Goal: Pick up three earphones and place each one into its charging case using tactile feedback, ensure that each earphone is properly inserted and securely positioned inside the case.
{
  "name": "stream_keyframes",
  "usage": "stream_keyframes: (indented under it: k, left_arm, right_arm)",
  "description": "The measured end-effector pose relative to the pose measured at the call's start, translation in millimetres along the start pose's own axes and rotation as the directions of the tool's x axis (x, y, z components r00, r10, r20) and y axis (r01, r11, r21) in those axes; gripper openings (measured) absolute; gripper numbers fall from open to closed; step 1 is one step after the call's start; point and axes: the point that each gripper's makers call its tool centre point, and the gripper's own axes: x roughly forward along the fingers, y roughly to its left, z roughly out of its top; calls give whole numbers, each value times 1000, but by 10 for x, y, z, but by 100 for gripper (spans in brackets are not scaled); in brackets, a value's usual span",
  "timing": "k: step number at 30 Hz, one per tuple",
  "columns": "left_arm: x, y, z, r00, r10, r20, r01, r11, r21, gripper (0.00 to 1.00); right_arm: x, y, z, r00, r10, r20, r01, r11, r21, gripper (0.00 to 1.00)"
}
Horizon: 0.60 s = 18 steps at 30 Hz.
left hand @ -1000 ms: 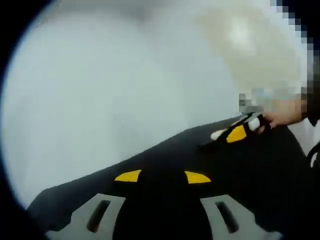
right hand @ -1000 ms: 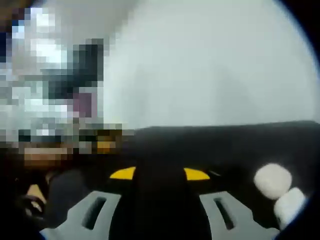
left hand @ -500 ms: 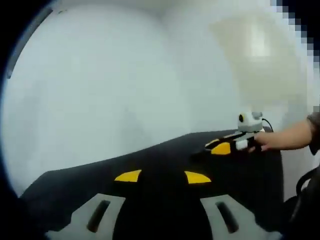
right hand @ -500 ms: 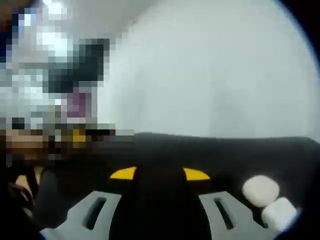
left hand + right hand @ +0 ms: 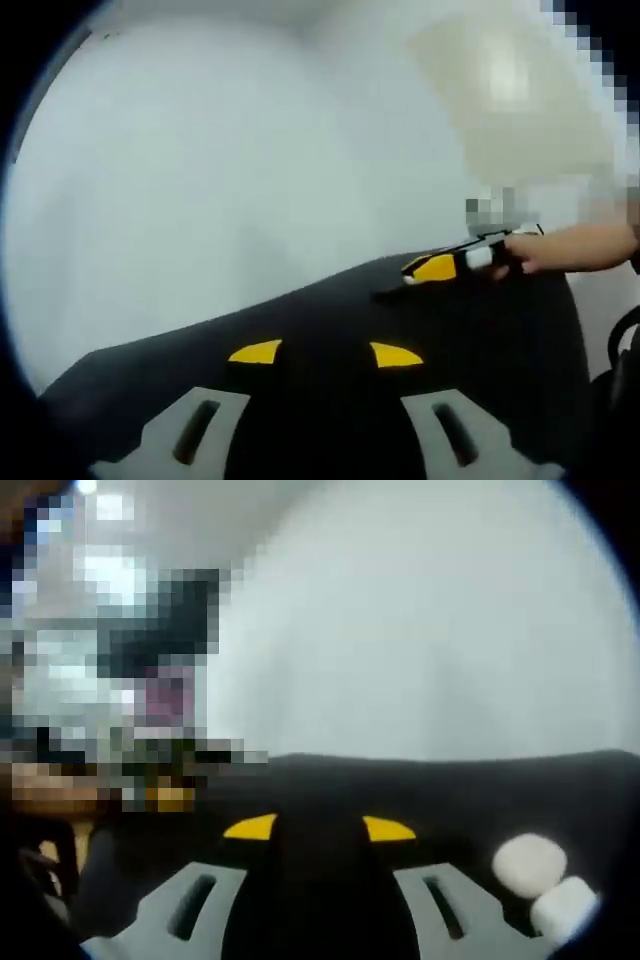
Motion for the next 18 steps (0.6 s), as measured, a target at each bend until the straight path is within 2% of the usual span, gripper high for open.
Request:
stream_keyframes:
  k: [5, 8, 10, 13, 15, 16, 18]
  left_arm:
    - [-101, -46, 128, 998, 12, 57, -11, 1000, -20, 29]
    - [-125, -53, 182, 997, 12, 75, -9, 999, -41, 29]
    - [-139, -117, 220, 995, -11, 96, 16, 999, -44, 28]
    - [-126, -214, 204, 995, -61, 84, 66, 996, -60, 26]
    - [-126, -297, 240, 985, -128, 112, 142, 982, -125, 25]
    - [-130, -306, 229, 984, -145, 106, 160, 975, -156, 26]
    - [-154, -327, 228, 986, -139, 94, 154, 973, -173, 25]
  right_arm:
    - [0, 18, 5, 1000, 14, 0, -14, 999, -28, 33]
    - [-1, 113, 28, 998, 56, 9, -55, 997, -58, 33]
    - [9, 158, 27, 997, 79, 8, -78, 995, -69, 33]
    - [30, 241, -17, 996, 89, -17, -91, 992, -87, 33]
    - [35, 265, -32, 995, 97, -27, -99, 991, -91, 33]
    - [36, 318, -33, 994, 101, -28, -103, 990, -97, 33]
    - [27, 328, -44, 995, 94, -37, -97, 990, -105, 33]
